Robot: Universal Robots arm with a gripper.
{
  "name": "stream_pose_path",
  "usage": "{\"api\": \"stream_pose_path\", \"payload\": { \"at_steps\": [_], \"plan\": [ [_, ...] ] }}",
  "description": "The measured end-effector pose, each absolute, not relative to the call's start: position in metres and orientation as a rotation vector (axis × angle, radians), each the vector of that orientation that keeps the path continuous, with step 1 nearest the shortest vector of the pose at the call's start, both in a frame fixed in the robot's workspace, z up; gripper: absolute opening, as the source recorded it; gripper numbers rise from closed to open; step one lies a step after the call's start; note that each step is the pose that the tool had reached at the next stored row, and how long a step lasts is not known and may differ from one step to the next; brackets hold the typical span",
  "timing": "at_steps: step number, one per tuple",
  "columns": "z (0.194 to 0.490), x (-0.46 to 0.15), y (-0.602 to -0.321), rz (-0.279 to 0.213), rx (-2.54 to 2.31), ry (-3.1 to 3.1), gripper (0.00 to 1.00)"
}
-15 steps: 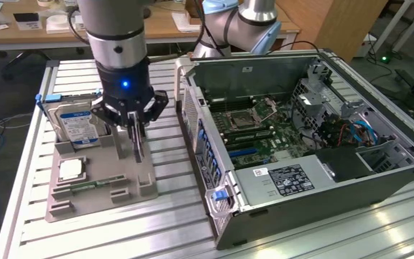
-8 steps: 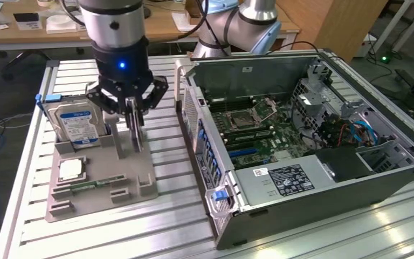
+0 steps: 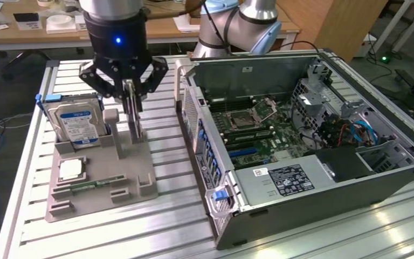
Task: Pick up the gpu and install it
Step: 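Pick up the gpu and move the gpu toward the slot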
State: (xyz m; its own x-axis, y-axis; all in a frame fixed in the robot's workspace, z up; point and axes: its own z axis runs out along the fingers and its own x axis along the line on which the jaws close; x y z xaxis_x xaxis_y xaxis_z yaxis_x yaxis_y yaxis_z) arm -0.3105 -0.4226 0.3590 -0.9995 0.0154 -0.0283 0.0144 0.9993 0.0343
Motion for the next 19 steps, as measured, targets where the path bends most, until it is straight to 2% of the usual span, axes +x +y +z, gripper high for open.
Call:
{"api": "stream_pose_path", "payload": {
  "at_steps": [10, 19],
  "plan": [
    [0.392, -0.311, -0.423, 0.059, 0.023, 3.112, 0.28],
    [0.402, -0.311, -0.423, 0.059, 0.025, 3.147, 0.28]
  ]
}}
